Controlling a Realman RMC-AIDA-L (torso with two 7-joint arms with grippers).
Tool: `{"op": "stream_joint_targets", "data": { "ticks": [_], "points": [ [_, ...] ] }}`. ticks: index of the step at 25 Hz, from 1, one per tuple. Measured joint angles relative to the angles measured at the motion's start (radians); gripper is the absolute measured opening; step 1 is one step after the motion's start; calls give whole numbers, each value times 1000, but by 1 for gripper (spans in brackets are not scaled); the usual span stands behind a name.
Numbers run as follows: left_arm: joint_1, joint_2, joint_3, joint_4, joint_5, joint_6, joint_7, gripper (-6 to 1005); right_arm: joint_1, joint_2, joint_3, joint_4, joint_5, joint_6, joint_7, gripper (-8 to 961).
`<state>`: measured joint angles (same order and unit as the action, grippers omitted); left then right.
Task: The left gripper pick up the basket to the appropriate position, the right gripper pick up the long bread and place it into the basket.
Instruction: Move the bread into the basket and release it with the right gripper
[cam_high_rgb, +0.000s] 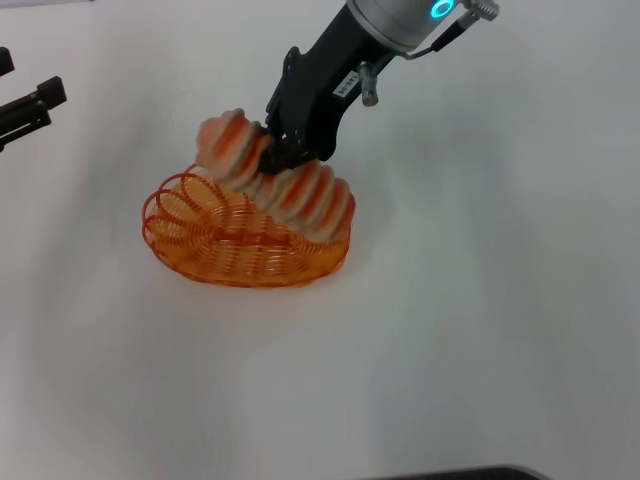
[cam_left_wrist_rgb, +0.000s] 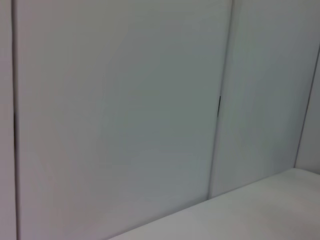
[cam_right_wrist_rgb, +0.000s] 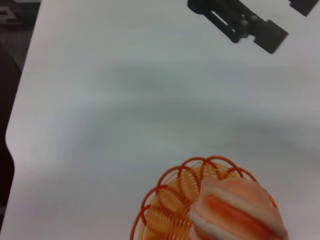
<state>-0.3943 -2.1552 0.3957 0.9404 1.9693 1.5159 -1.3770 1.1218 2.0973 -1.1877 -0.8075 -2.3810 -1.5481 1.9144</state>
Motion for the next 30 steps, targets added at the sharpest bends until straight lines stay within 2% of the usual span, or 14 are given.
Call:
{"op": "stream_joint_targets", "data": {
  "ticks": [10, 18, 23, 30],
  "points": [
    [4, 0, -1, -3, -3, -7, 1, 784, 7, 1, -88, 1, 23, 16, -4, 177],
    [5, 0, -2, -8, -3, -7, 2, 784, 12, 3, -121, 19, 25, 77, 3, 175],
    [8, 0, -2, -8, -3, -7, 3, 784, 16, 3, -121, 25, 25, 100, 3, 284],
    [7, 0, -2, -8, -3, -7, 3, 785, 19, 3, -121, 26, 28, 108, -1, 531]
  ]
}}
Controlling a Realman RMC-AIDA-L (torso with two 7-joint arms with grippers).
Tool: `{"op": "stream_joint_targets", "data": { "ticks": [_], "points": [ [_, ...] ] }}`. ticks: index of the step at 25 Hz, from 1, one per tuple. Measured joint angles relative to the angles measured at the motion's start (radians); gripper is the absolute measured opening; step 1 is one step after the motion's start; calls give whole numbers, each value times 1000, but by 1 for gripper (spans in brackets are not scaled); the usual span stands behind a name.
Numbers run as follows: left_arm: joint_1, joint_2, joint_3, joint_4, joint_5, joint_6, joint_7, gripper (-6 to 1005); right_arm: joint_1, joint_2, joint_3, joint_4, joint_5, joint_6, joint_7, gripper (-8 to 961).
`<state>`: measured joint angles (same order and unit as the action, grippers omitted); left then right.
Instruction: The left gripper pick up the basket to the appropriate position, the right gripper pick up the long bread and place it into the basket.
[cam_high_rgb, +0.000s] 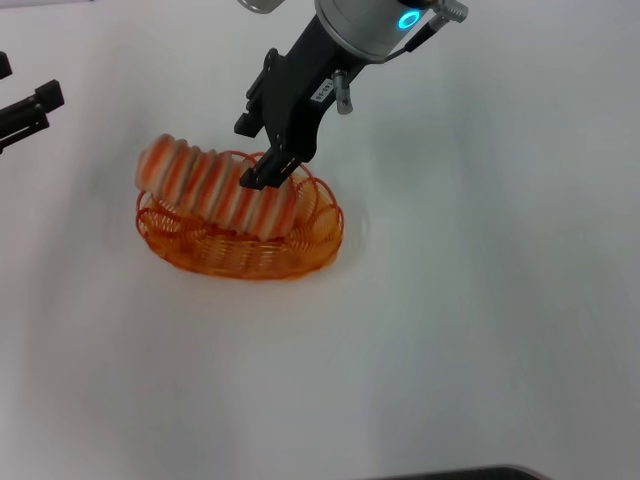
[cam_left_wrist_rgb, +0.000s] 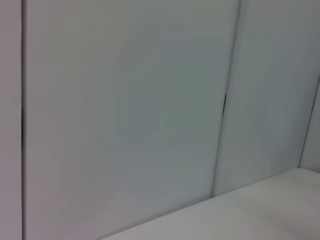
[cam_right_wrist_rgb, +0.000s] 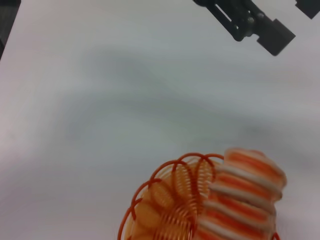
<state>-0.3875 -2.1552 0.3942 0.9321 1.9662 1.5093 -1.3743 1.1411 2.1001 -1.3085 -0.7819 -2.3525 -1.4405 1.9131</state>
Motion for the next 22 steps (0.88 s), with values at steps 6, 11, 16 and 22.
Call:
{"op": "stream_joint_targets", "data": {
  "ticks": [6, 11, 16, 22],
  "points": [
    [-1, 0, 0, -2, -7, 0, 0, 785, -11, -1, 1, -7, 46, 8, -5, 646],
    [0, 0, 0, -3, -8, 3, 0, 785, -91, -9, 16, -53, 172, 41, -37, 657],
    [8, 0, 0, -3, 0, 35, -6, 782, -244, -15, 102, -104, 319, 46, -121, 669],
    [34, -4, -1, -42, -5, 52, -6, 783, -471, -15, 195, -104, 484, 22, -267, 682]
  ]
}}
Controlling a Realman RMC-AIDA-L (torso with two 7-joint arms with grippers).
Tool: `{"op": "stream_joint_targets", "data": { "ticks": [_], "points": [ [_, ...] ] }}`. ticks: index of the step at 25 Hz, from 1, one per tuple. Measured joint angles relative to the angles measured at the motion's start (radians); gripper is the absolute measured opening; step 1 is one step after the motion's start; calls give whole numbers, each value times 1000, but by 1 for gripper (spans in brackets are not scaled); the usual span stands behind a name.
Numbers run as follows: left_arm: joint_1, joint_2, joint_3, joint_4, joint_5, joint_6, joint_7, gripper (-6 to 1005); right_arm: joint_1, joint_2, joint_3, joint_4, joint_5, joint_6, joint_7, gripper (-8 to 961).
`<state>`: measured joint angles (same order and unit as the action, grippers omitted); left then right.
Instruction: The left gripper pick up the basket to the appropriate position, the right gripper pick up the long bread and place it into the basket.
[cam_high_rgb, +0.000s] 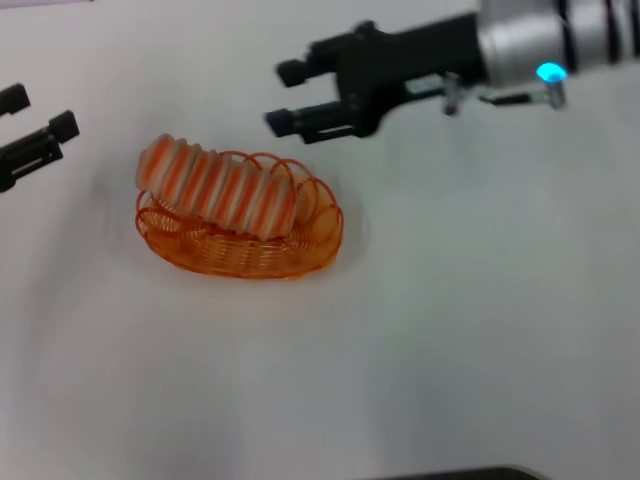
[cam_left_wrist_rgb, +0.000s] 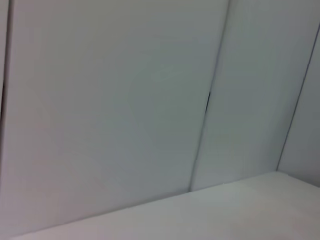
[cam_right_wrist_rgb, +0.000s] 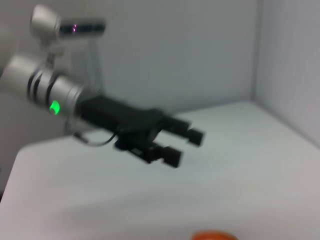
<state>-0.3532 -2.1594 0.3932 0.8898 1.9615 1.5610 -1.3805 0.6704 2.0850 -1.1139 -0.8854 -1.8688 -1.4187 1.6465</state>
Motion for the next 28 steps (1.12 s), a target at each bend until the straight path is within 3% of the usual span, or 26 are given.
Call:
{"op": "stream_joint_targets", "data": {
  "ticks": [6, 10, 20, 28],
  "points": [
    [32, 1, -26, -56, 5, 27, -2, 784, -203, -1, 96, 18, 98, -42, -168, 696],
    [56, 2, -41, -77, 16, 54, -5, 785, -273, -1, 136, 68, 99, -80, -245, 705],
    [76, 4, -59, -81, 188, 138, -35, 787, -318, -8, 154, 158, -3, -144, -370, 851],
    [87, 2, -76, -91, 252, 145, -36, 788, -338, -4, 159, 195, -32, -146, -441, 875]
  ]
}}
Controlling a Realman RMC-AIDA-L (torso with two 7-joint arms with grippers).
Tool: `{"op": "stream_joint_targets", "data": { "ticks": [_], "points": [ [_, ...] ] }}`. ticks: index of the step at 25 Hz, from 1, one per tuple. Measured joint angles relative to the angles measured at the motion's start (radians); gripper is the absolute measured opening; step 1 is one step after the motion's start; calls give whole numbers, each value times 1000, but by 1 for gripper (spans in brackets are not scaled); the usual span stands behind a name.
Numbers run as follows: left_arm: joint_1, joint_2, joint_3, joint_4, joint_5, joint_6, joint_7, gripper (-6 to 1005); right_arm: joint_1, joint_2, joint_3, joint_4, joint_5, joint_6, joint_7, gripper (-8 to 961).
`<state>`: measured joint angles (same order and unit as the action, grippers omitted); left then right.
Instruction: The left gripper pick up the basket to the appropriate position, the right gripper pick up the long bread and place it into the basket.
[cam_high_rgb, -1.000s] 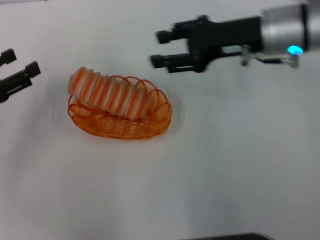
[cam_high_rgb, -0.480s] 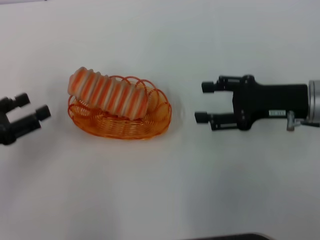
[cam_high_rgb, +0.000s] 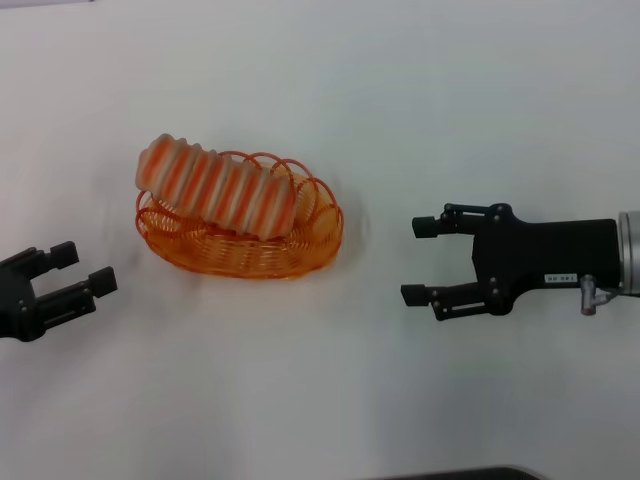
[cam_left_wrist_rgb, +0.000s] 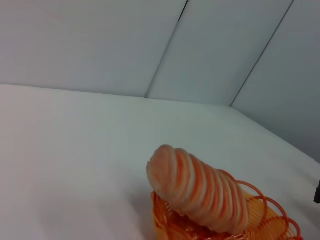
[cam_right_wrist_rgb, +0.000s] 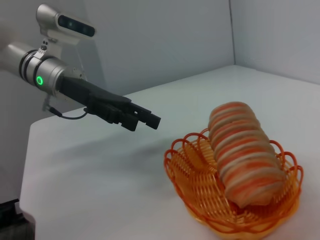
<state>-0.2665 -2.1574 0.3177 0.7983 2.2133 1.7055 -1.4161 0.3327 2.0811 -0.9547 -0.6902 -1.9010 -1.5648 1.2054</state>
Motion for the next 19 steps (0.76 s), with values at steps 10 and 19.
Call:
{"op": "stream_joint_targets", "data": {
  "ticks": [10, 19],
  "points": [
    [-8, 0, 6, 1, 8, 2, 5, 790, 2, 3, 1, 29, -4, 24, -13, 935],
    [-17, 2, 10, 4, 13, 3, 6, 791, 1, 4, -3, 43, -4, 50, -13, 931]
  ]
}}
